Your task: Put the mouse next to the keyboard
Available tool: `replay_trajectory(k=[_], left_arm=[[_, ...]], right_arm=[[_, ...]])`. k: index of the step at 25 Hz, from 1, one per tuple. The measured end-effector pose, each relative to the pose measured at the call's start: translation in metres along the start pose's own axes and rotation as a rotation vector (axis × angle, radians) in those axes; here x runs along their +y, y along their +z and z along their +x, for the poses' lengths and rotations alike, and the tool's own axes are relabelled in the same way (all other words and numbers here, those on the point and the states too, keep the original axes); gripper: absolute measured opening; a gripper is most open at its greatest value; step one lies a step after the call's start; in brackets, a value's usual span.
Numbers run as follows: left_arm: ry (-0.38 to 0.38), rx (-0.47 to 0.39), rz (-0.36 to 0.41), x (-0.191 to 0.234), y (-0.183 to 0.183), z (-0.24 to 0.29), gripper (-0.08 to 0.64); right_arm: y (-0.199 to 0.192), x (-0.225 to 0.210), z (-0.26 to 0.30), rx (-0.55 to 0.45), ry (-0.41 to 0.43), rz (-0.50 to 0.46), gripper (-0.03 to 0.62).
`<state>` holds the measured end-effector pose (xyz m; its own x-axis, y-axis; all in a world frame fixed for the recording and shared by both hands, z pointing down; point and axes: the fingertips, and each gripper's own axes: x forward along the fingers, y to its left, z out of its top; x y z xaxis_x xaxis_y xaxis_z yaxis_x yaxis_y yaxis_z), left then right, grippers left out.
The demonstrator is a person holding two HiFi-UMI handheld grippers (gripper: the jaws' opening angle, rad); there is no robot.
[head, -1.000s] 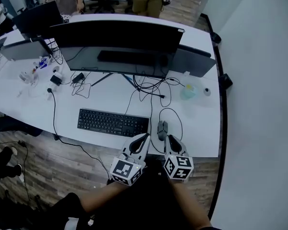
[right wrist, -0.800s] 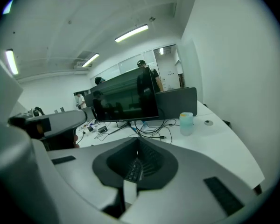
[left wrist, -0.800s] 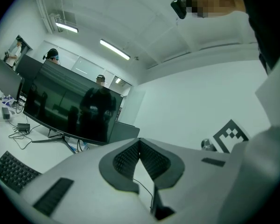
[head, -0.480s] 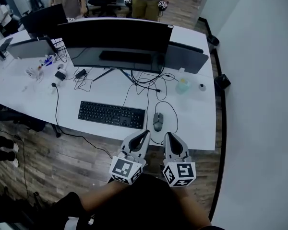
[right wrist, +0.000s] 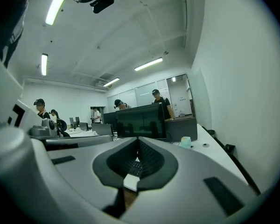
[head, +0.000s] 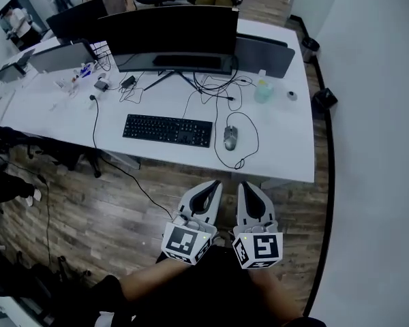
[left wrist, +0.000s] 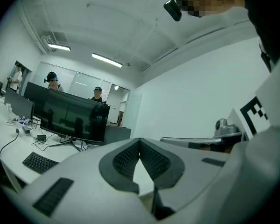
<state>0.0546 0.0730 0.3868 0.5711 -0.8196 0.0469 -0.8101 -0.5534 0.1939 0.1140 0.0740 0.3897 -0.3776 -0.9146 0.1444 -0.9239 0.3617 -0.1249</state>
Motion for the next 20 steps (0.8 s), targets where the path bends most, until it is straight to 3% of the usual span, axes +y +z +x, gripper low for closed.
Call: replay_trajectory(k=[5, 10, 15, 20], left_arm=[[0.001, -0.039, 0.01, -0.03, -0.003, -0.046, 0.003], [-0.012, -0.14, 0.01, -0.054, 0.011, -0.083, 0.003], [-0.05, -0.135, 0.027, -0.066, 0.014, -0.09, 0.003], [-0.064, -0.153, 0.036, -0.06, 0.028, -0.1, 0.003]], right_arm=[[-0.015, 0.023, -0.05, -0.003, 0.003, -0.012, 0.018], [-0.014, 0.042, -0.082, -0.018, 0.015, -0.02, 0.018], [0.002, 0.036, -0.094, -0.047, -0.071, -0.065, 0.018], [0.016, 0.056, -0.096, -0.06, -0.082, -0.109, 0.018]])
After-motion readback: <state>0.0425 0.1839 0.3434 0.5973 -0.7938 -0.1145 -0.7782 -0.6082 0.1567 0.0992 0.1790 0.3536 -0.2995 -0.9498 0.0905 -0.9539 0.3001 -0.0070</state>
